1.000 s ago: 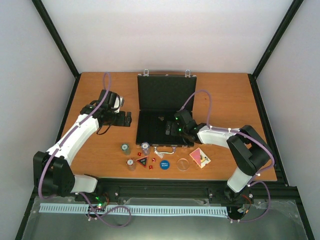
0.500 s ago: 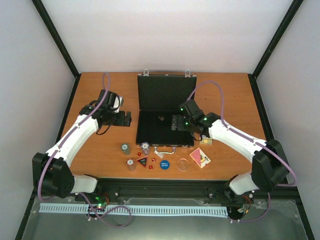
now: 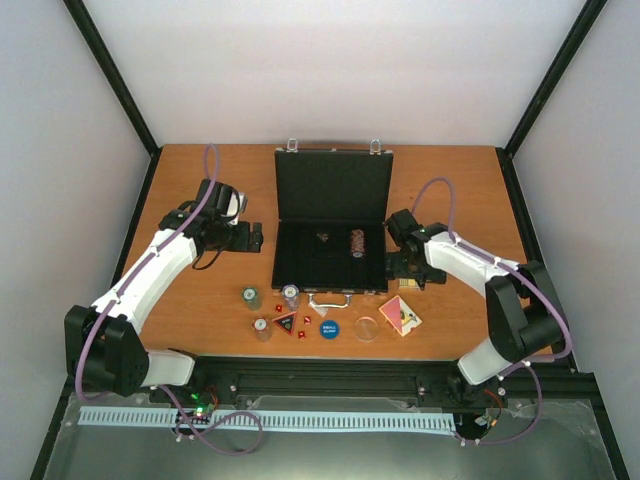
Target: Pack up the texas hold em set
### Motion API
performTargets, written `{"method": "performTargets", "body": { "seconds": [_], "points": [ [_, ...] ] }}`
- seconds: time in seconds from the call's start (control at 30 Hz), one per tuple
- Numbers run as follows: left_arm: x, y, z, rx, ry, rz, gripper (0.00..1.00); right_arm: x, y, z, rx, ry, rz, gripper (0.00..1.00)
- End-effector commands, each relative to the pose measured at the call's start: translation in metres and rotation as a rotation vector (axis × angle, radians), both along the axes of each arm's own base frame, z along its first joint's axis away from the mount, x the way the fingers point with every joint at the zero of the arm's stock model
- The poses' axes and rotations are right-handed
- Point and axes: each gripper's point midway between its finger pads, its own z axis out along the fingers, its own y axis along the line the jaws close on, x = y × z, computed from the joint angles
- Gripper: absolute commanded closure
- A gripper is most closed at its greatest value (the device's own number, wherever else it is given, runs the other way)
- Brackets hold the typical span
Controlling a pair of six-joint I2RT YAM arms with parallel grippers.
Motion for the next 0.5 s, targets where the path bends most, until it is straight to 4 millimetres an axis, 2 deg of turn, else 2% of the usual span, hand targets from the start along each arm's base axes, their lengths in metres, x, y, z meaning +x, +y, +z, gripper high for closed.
{"method": "performTargets", "body": {
  "seconds": [0.0,0.17,0.27,0.47],
  "points": [
    [0.007,-0.005,0.019,-0.029,-0.049,-0.001,0.00,0.003,-0.009,-0.017,-0.034,0.055,0.021,0.00],
    [0.008,-0.005,0.019,-0.026,-0.050,0.000,0.00,0.007,-0.013,-0.037,-0.030,0.094,0.025,0.00],
    [0.008,-0.005,0.018,-0.026,-0.048,0.000,0.00,0.010,-0.013,-0.047,0.031,0.108,0.016,0.00],
    [0.009,-0.004,0.015,-0.017,-0.039,0.005,0.00,0.017,-0.013,-0.049,0.064,0.101,0.041,0.10]
  ]
}}
